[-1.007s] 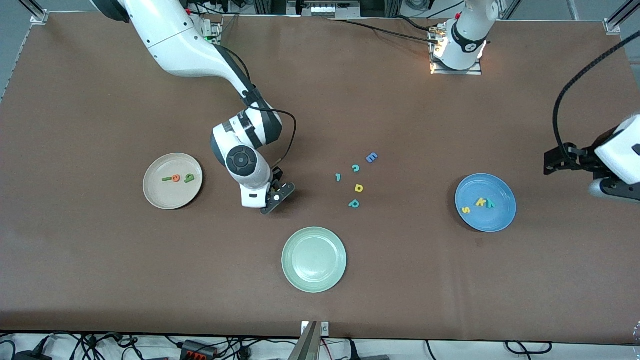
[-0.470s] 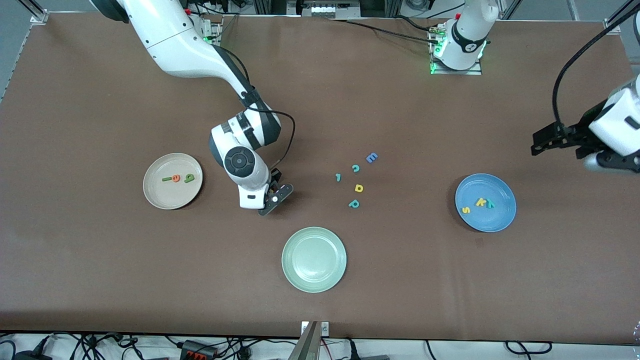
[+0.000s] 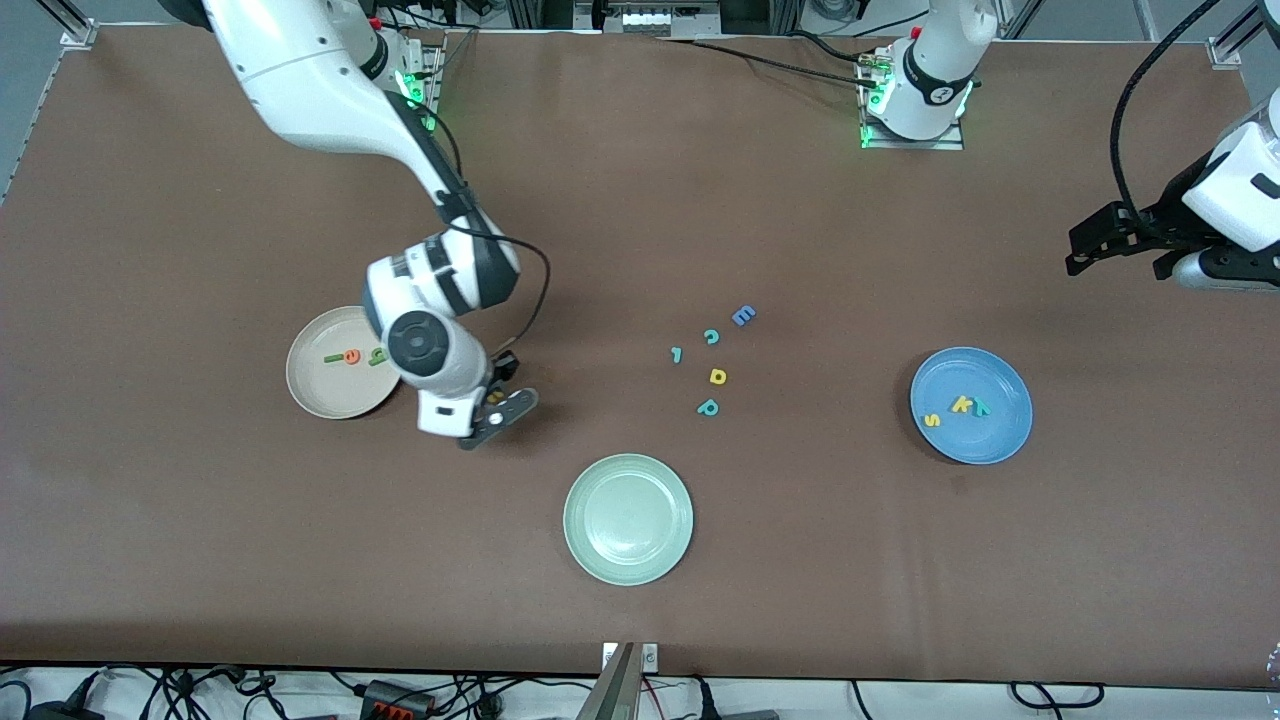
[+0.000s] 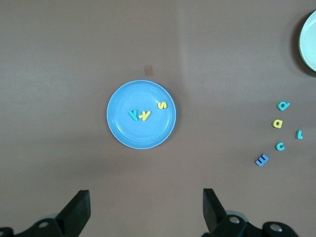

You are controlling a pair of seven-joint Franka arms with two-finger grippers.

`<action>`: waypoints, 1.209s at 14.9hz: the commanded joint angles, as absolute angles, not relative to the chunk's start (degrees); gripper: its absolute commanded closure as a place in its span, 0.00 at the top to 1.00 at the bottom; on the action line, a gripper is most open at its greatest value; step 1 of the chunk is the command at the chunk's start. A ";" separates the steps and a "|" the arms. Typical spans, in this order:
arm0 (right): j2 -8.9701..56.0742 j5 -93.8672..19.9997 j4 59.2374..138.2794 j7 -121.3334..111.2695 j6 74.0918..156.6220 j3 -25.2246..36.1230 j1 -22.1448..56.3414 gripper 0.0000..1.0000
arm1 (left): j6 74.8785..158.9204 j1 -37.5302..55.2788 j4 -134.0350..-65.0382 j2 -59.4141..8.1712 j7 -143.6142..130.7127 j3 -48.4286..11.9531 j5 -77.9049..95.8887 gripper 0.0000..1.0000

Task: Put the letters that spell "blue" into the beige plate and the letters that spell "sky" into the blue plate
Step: 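Lower the yellow u onto the beige plate and open the right gripper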

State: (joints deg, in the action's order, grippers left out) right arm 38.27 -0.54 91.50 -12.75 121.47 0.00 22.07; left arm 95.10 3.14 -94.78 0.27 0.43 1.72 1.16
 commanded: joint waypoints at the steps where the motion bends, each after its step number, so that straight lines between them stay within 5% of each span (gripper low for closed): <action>1: 33.85 0.35 93.77 -12.92 115.68 -0.79 15.84 0.12 | 95.19 4.04 -95.45 0.88 0.26 2.64 1.76 1.00; 6: 28.92 0.62 102.99 -16.86 115.31 -0.62 6.08 0.13 | 93.78 3.78 -94.48 0.44 0.35 2.64 1.76 1.00; 13: 27.60 0.53 109.69 -16.78 115.75 -0.70 5.27 0.18 | 93.52 3.78 -94.31 0.26 0.44 2.64 1.05 1.00; 14: 27.68 0.53 109.60 -16.87 115.84 -0.70 5.19 0.33 | 93.52 3.78 -94.31 0.35 0.53 2.64 1.05 1.00; 15: 27.95 0.35 109.51 -16.70 116.01 -0.70 5.10 0.74 | 93.43 3.95 -94.22 0.35 0.53 2.55 1.05 1.00; 16: 27.95 0.35 109.25 -16.44 116.19 -0.70 4.84 1.00 | 93.34 4.22 -93.78 0.26 0.44 2.55 1.05 1.00; 18: 27.34 0.26 108.46 -16.00 115.58 -0.70 4.92 1.00 | 93.08 4.39 -93.43 -0.09 0.44 2.46 1.05 1.00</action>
State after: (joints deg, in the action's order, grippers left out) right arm 29.50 0.16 107.71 -16.63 115.59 -0.28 5.33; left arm 94.27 3.50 -94.66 0.27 0.43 2.02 1.16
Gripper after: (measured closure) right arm 0.568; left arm 0.000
